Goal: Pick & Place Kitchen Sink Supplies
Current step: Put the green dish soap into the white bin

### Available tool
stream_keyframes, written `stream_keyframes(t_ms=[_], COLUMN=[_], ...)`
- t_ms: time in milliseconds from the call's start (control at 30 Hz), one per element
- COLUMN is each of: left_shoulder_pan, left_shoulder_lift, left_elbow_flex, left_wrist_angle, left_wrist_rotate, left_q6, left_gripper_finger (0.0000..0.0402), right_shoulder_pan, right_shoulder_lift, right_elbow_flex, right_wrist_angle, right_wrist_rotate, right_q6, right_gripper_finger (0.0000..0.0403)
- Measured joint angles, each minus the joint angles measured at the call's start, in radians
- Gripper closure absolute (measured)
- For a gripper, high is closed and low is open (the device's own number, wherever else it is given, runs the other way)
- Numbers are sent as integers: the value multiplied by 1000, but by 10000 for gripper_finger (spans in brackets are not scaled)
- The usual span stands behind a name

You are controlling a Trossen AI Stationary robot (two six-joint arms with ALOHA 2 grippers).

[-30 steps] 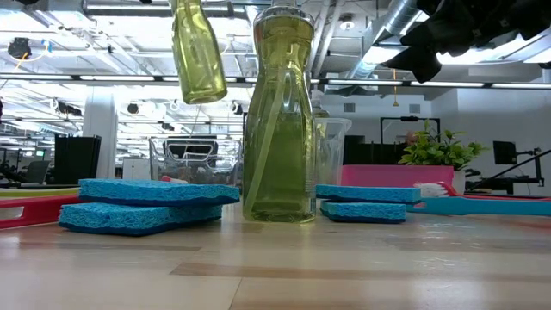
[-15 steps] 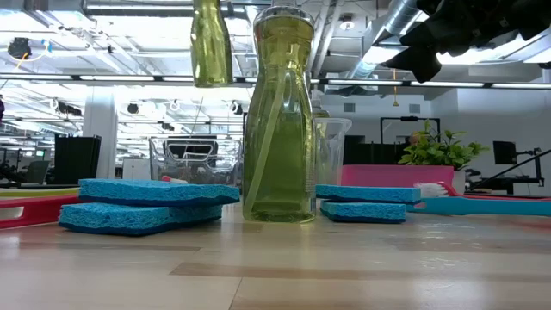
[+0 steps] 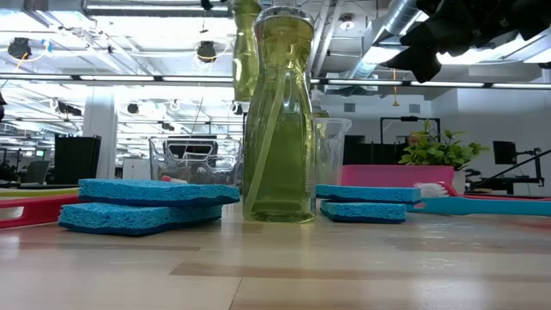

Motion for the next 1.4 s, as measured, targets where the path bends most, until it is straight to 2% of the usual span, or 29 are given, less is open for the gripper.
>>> stream_keyframes(t_ms=[300, 667, 1400], left_shoulder_pan=[88, 144, 144], left_shoulder_lift=[150, 260, 330], left_elbow_flex=[96, 175, 180], left_wrist_angle=[1, 16, 27], left_wrist_rotate=[48, 141, 139], left_q6=[-52, -139, -139], left_gripper_finger=[298, 298, 298], right_shoulder_pan=[0, 0, 0], right_shoulder_lift=[0, 0, 0], right_elbow_flex=[0, 0, 0], right_wrist_angle=[0, 0, -3], right_wrist_rotate=[0, 0, 0], right_q6=[0, 0, 0], right_gripper_finger=[159, 159, 159])
